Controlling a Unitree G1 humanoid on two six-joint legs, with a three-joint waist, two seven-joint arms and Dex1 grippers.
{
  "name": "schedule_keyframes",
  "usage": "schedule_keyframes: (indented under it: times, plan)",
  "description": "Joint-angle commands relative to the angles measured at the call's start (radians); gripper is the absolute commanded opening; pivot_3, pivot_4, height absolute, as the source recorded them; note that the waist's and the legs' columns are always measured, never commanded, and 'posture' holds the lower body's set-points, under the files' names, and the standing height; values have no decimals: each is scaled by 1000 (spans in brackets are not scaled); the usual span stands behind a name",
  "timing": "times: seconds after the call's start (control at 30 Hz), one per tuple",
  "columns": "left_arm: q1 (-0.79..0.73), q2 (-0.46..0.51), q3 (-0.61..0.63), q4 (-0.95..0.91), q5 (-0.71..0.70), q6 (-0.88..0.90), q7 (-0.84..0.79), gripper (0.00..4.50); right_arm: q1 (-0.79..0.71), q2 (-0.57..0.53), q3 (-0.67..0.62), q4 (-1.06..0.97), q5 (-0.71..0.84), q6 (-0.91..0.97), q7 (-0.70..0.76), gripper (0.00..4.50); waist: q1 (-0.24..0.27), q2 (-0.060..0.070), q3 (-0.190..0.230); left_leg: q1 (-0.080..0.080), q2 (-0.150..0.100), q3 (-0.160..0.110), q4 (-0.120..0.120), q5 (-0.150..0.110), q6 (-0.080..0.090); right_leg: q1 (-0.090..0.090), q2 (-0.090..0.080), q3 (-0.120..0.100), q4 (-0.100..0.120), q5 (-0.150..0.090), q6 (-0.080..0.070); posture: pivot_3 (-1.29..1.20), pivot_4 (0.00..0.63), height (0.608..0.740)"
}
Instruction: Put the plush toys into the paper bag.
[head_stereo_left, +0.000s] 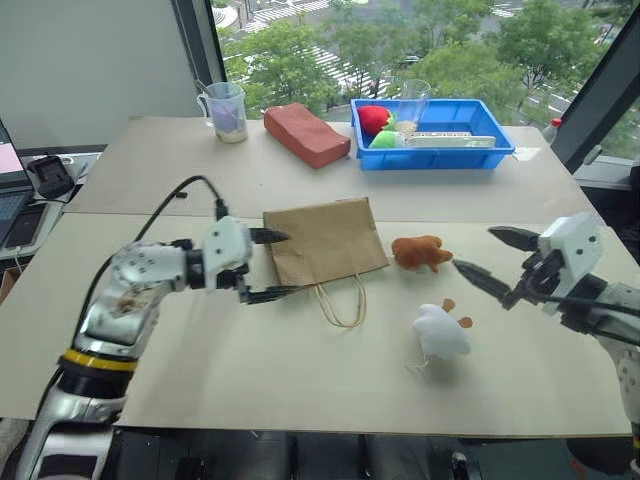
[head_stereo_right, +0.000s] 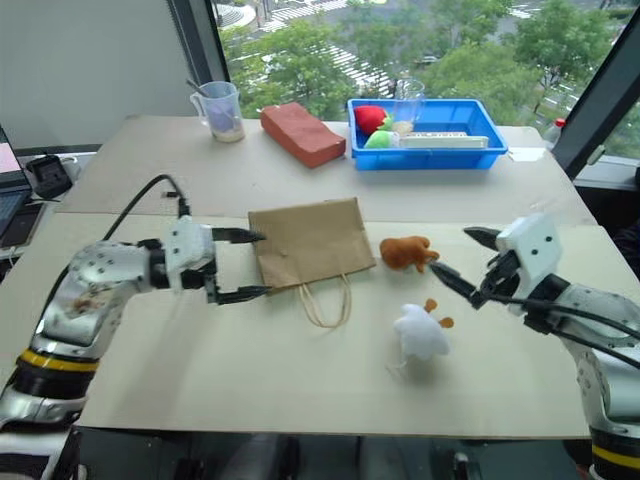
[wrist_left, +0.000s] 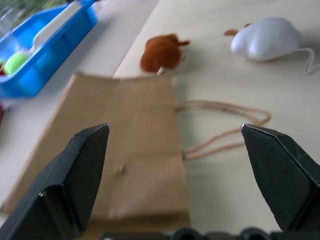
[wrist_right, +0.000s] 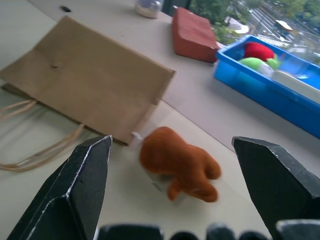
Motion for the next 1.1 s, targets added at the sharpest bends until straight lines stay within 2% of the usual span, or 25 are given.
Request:
schedule_keyframes:
  times: [0.03, 0.17, 0.4, 0.77, 1.1]
  plan:
    - [-61, -44, -82, 88, 72, -127, -53, 4500, 29, -13, -9, -127, 55, 44, 0, 4297, 1, 0, 0, 0, 0, 0, 0, 0, 0, 0, 0, 0, 0, 0, 0, 0, 150, 740]
    - [-109, -102, -170, 226, 164, -299, -90, 4500, 52, -1, -15, -204, 94, 94, -34, 4297, -2, 0, 0, 0, -1, 0, 1, 0, 0, 0, 0, 0, 0, 0, 0, 0, 150, 740]
    - [-137, -151, -222, 377, 238, -482, -101, 4500, 95, 8, -39, -258, 103, 124, -84, 4297, 1, -1, 0, -1, -1, 0, 2, 0, 0, 0, 0, 0, 0, 0, 0, 0, 150, 740]
    - [-186, -225, -229, 553, 317, -587, -39, 4500, 165, 3, -66, -262, 88, 95, -94, 4297, 4, -1, 0, -3, -2, -1, 5, 0, 2, 1, 0, 0, 0, -1, 1, 0, 150, 740]
    - [-221, -298, -211, 638, 345, -537, 42, 4500, 180, 20, -52, -223, 42, 37, -83, 4297, 5, -1, 0, -2, -3, -2, 5, 0, 2, 1, 0, -1, 1, -1, 1, 0, 150, 740]
